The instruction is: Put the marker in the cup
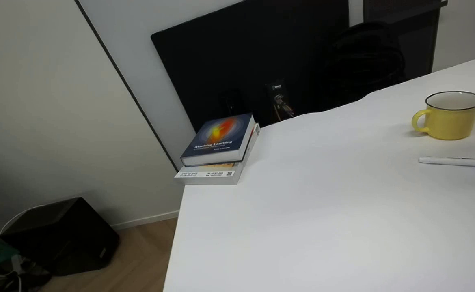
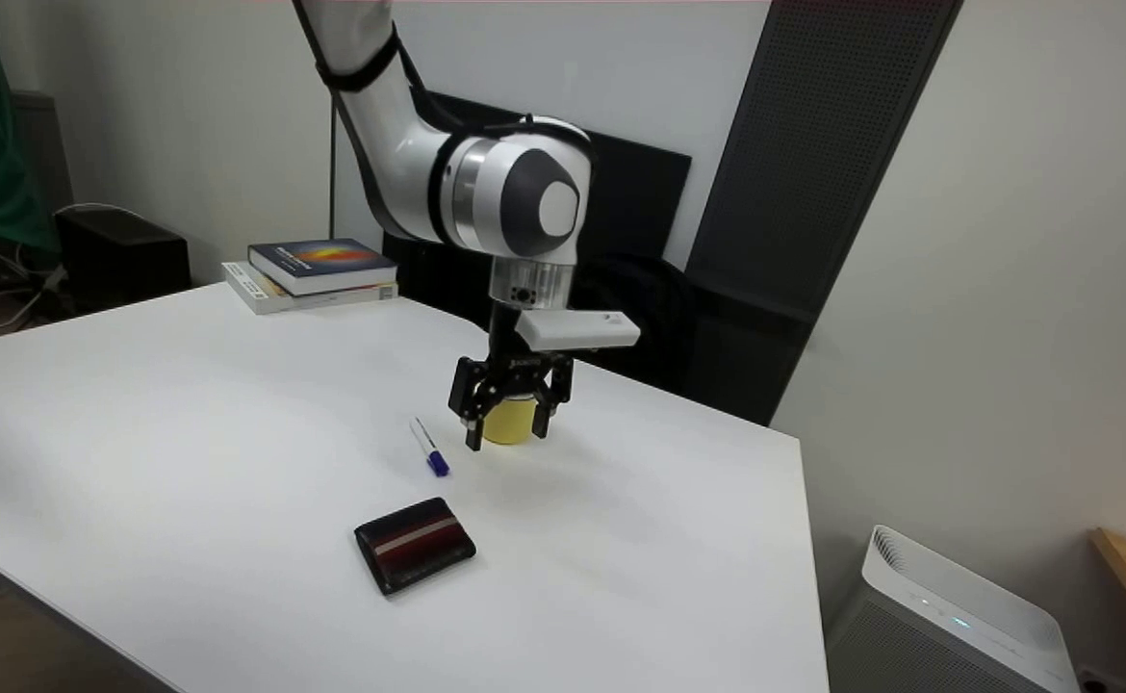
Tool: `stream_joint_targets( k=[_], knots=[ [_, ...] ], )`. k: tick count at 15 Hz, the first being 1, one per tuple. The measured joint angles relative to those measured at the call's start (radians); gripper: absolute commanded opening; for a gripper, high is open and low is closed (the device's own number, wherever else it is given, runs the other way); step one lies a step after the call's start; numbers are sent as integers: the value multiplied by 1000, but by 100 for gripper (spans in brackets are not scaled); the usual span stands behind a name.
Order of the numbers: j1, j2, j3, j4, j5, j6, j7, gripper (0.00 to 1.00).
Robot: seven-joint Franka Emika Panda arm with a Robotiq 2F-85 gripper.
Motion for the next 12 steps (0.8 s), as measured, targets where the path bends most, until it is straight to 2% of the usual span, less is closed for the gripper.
stream_joint_targets(
  k=[7,12],
  knots=[
    [0,42,56,31,-16,66,2,100],
    [0,56,70,31,-2,89,28,100]
  ],
)
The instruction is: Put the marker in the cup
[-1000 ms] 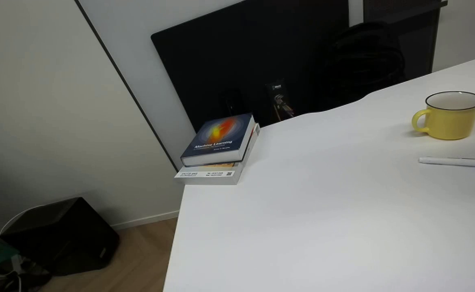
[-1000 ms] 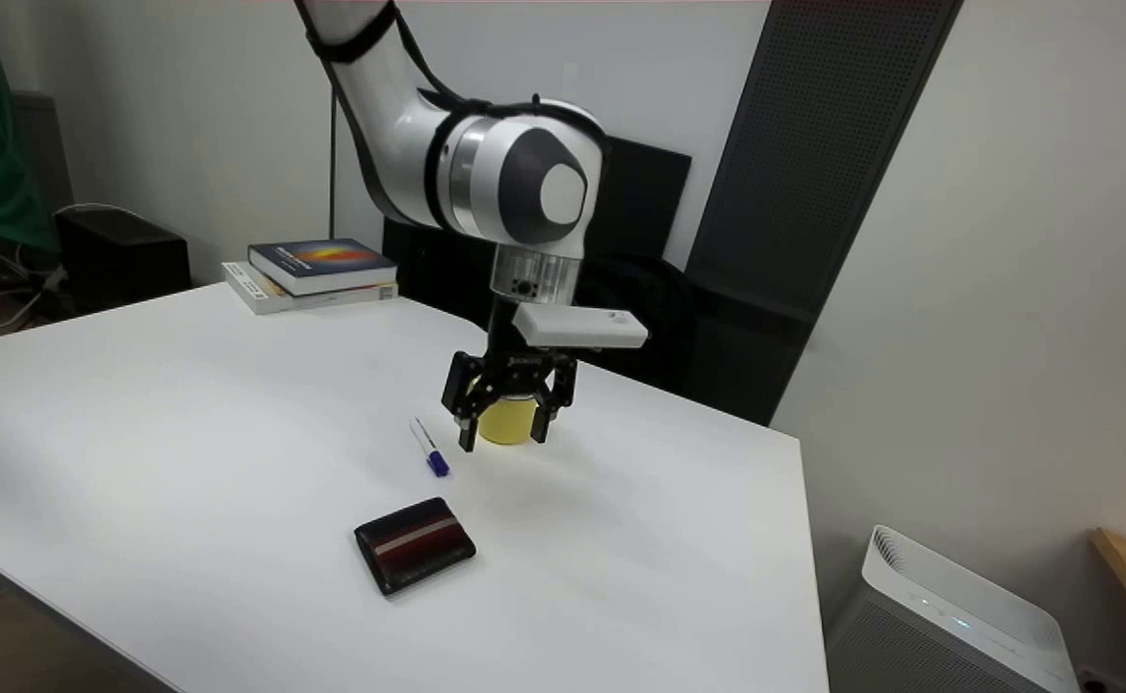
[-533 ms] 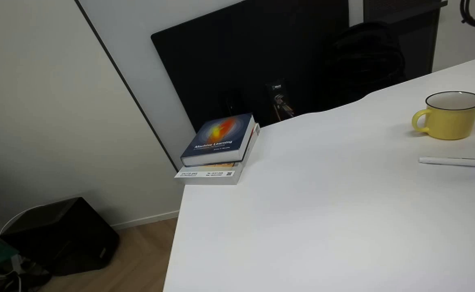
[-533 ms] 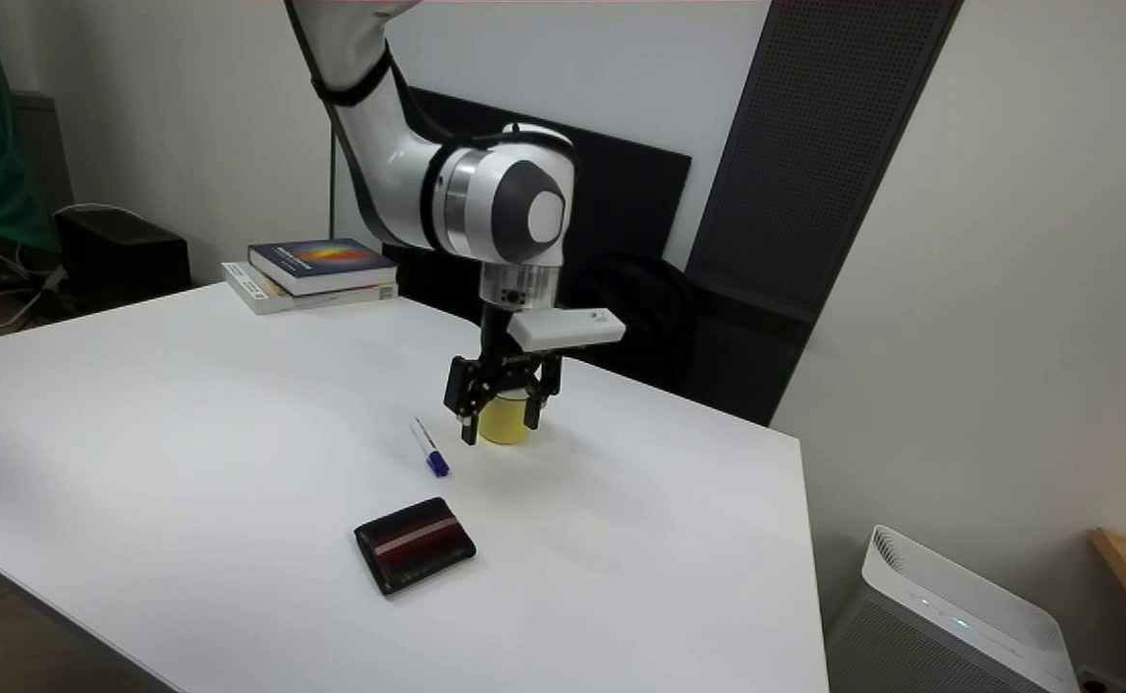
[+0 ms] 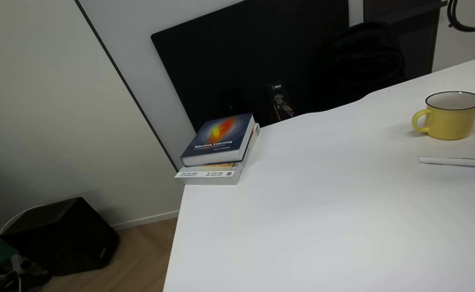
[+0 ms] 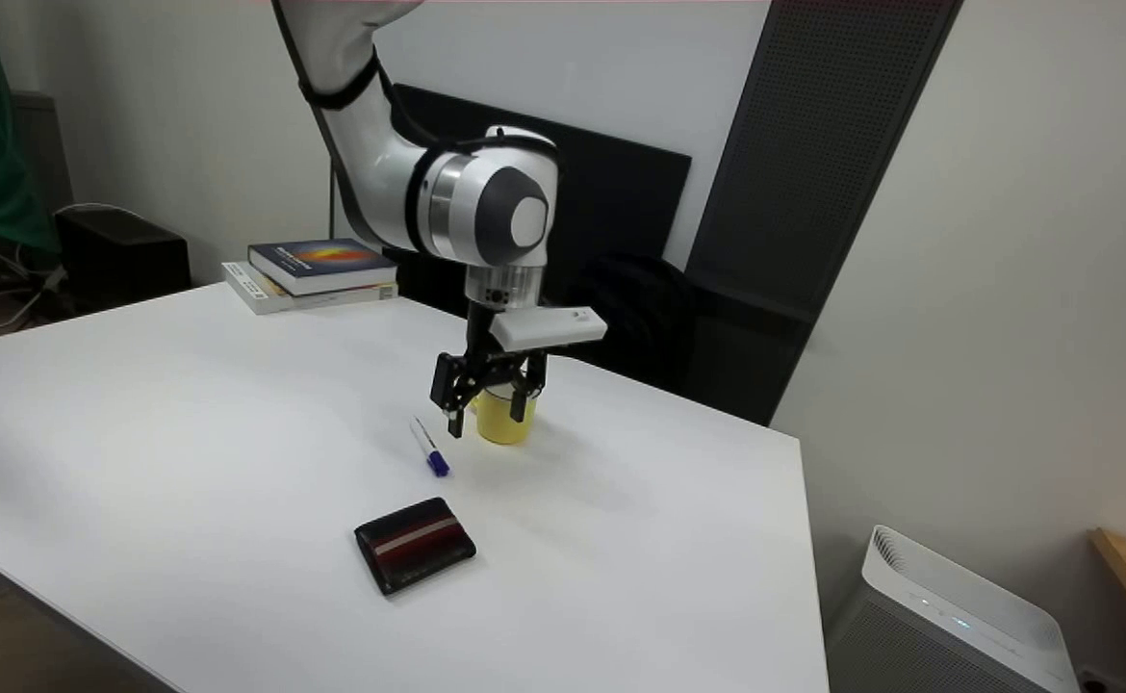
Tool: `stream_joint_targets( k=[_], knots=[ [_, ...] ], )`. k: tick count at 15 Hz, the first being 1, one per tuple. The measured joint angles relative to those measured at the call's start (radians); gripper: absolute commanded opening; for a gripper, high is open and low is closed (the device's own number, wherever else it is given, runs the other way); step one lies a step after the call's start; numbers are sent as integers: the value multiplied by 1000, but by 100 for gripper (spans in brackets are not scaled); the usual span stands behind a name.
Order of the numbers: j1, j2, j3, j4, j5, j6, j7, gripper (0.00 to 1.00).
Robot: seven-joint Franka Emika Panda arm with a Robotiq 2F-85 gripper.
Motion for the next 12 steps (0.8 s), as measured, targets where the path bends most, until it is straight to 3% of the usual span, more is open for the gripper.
stream_joint_targets(
  k=[12],
  knots=[
    [2,91,101,6,56,115,22,100]
  ],
)
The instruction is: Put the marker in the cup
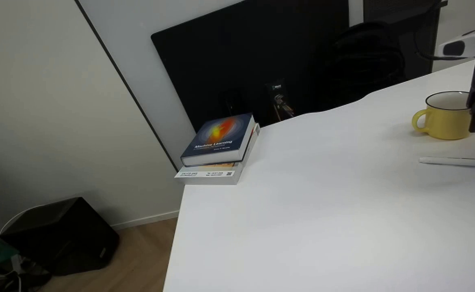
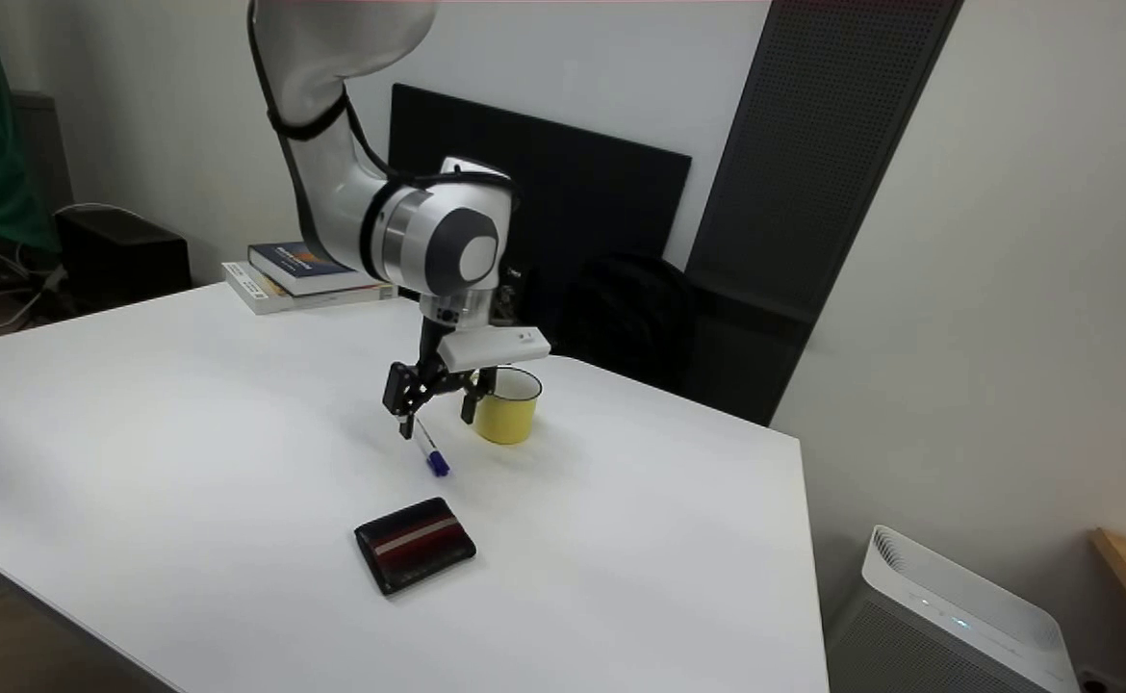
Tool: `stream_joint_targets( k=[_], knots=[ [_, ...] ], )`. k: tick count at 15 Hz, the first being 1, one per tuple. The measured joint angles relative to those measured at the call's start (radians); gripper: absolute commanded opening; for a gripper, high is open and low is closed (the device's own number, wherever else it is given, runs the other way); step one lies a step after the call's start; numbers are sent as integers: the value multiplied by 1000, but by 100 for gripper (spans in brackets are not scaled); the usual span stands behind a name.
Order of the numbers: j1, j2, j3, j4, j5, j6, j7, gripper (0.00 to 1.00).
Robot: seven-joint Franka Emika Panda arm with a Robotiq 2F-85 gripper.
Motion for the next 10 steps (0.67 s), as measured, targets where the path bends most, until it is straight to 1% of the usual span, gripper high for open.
stream_joint_targets(
  k=[6,10],
  knots=[
    [-3,55,6,13,0,63,13,100],
    [-13,77,1,17,-1,78,15,100]
  ],
)
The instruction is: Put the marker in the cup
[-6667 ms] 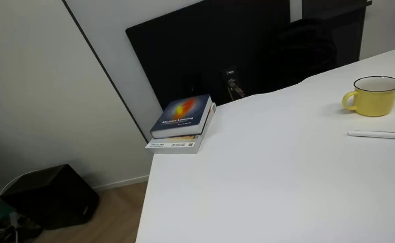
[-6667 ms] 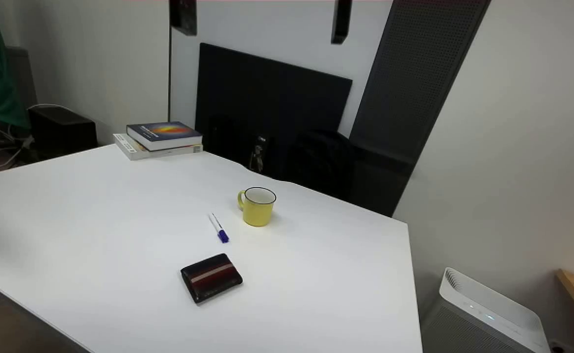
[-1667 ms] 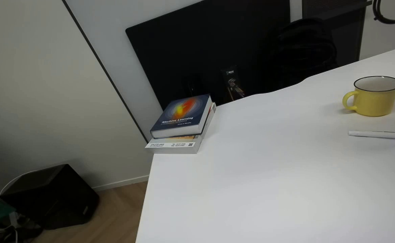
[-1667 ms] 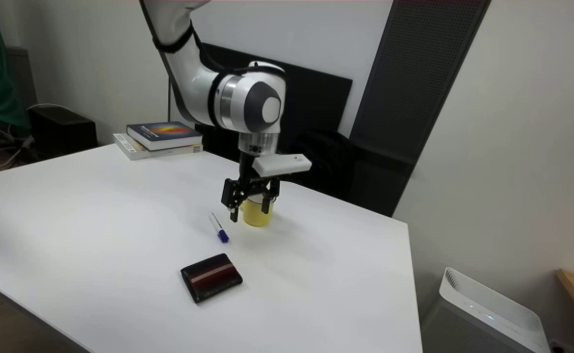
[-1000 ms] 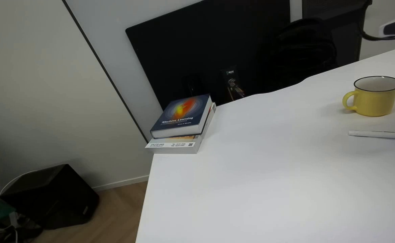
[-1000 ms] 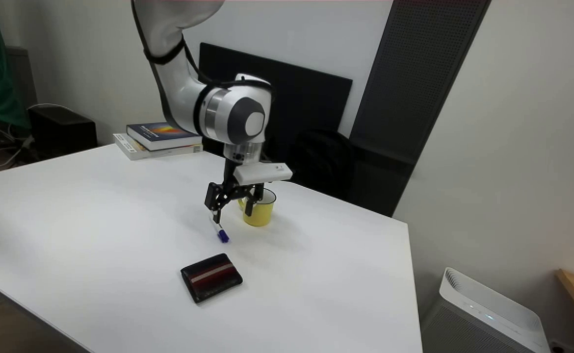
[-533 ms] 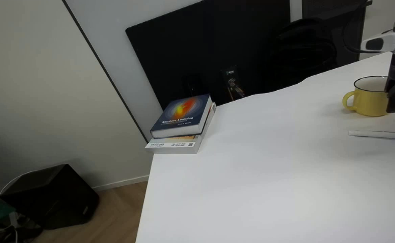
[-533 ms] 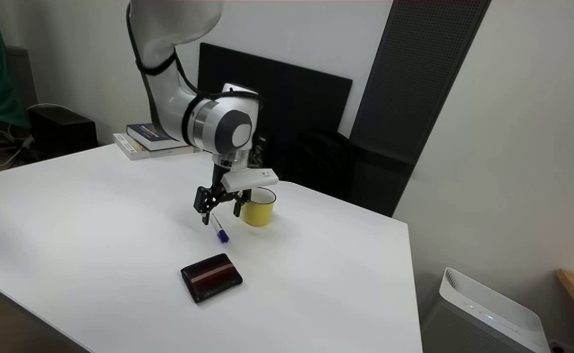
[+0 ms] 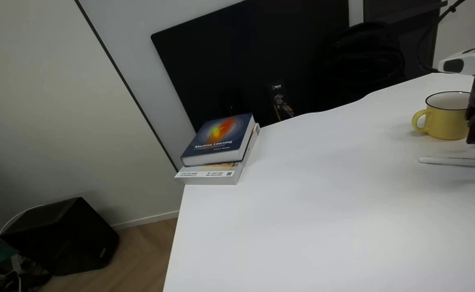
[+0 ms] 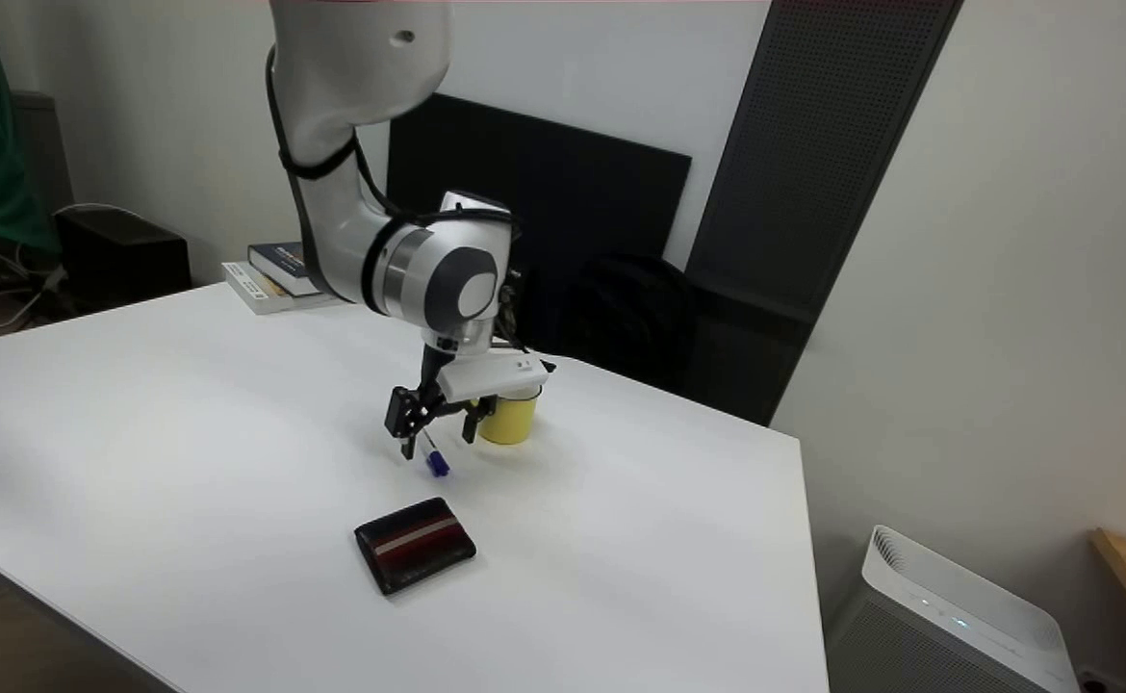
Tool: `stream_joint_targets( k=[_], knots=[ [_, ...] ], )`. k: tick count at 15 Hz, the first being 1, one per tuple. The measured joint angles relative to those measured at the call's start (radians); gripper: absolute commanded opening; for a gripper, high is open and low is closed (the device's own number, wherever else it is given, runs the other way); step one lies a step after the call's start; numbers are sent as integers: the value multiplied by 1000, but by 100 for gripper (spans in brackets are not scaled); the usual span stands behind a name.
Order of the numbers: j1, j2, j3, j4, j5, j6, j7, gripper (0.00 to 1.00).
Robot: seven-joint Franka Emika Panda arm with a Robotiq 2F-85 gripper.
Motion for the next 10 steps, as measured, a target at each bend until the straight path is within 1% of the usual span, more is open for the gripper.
stream_joint_targets(
  k=[8,9,10],
  knots=[
    [-18,19,-7,5,-1,4,4,100],
    [-18,20,-7,5,-2,4,6,75],
    [-18,20,-8,6,-4,4,10,75]
  ],
)
